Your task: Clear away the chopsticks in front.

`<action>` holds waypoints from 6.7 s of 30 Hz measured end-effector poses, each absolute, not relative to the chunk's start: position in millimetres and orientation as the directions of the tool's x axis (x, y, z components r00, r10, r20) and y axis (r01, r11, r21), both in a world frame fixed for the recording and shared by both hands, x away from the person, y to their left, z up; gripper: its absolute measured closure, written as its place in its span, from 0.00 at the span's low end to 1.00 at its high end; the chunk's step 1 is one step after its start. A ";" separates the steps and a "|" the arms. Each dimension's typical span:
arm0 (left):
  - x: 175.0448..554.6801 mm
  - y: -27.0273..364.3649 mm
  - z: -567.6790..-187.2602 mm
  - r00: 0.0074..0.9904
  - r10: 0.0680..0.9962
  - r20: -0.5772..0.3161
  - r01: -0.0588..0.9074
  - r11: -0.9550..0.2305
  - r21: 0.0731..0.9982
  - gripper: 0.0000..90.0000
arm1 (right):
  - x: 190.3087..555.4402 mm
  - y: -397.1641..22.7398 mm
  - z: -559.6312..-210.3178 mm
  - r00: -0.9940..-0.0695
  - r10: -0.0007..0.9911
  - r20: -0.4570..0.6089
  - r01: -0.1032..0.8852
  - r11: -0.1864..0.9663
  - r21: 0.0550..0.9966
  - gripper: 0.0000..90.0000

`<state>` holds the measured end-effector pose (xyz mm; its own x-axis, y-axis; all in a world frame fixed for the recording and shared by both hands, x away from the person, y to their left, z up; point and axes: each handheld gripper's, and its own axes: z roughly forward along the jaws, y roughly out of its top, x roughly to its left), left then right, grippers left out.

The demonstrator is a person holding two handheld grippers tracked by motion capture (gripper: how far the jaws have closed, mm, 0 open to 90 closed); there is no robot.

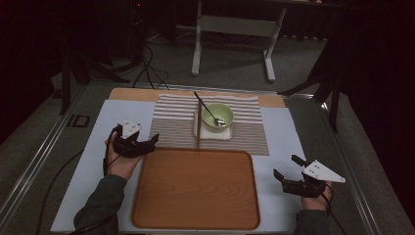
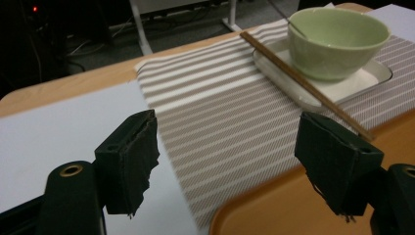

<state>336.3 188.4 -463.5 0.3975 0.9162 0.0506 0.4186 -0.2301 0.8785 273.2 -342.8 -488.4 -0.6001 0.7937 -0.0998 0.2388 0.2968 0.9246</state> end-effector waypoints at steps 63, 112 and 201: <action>435.1 57.8 -517.4 0.468 0.883 -0.046 0.589 -0.273 0.760 0.60 | 270.4 -342.6 -486.4 -0.609 0.787 -0.102 0.215 0.287 0.934 0.14; 446.1 70.8 -524.5 0.323 0.911 -0.255 0.715 -0.059 0.697 0.88 | 271.3 -344.8 -486.8 -0.599 0.791 -0.122 0.217 0.307 0.927 0.15; 303.2 127.0 -461.0 0.173 0.981 -0.085 0.556 -0.026 0.831 0.96 | 267.4 -339.5 -483.9 -0.589 0.796 -0.141 0.199 0.311 0.929 0.15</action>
<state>303.2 127.0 -461.0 0.1728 0.9813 -0.0848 0.5559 -0.0261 0.8308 267.4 -339.5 -483.9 -0.5885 0.7961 -0.1410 0.1987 0.3114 0.9293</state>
